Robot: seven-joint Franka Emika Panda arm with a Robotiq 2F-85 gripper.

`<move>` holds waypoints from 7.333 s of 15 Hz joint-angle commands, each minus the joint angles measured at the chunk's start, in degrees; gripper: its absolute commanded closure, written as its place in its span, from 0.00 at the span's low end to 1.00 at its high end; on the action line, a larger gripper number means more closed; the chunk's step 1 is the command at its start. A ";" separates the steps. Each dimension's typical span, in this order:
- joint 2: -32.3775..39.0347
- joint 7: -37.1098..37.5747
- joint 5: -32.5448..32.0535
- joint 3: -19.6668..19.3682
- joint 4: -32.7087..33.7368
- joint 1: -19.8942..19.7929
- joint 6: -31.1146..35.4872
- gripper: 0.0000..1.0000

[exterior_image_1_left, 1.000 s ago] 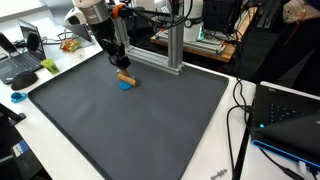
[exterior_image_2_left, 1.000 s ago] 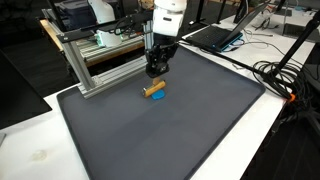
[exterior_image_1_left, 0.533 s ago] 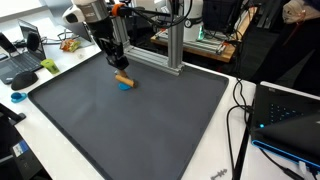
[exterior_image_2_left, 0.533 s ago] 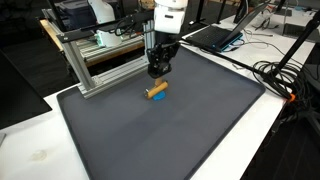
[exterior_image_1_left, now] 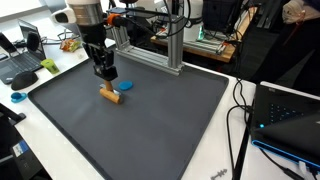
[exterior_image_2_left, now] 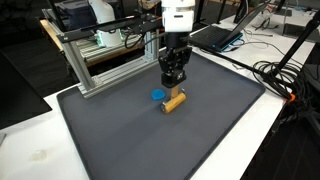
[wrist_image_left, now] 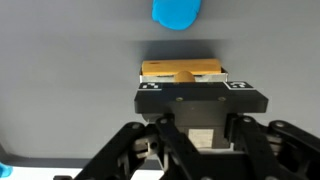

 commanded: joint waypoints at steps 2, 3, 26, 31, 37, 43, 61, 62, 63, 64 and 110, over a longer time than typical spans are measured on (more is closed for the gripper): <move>-1.03 -8.58 1.81 2.67 -2.07 -1.93 3.34 0.78; -3.20 -12.69 1.62 3.46 -3.30 -2.69 2.44 0.78; -13.41 -63.20 -1.26 3.30 -11.53 -2.23 -9.95 0.78; -10.34 -62.60 -3.36 2.91 -11.52 -1.86 -5.71 0.78; -9.03 -62.19 -6.03 2.66 -11.34 -1.86 -4.24 0.78; -6.47 -62.33 -6.37 2.70 -10.65 -1.94 -3.29 0.78; -5.99 -65.22 -4.53 4.02 -10.90 -1.90 -3.18 0.78; -6.00 -65.36 -4.57 4.05 -10.89 -1.85 -3.26 0.78; -6.01 -65.48 -4.44 4.10 -10.89 -1.86 -3.20 0.78; -6.02 -65.51 -4.45 4.11 -10.92 -1.83 -3.17 0.78; -4.74 -63.92 -11.96 1.98 -10.30 -1.52 -2.92 0.78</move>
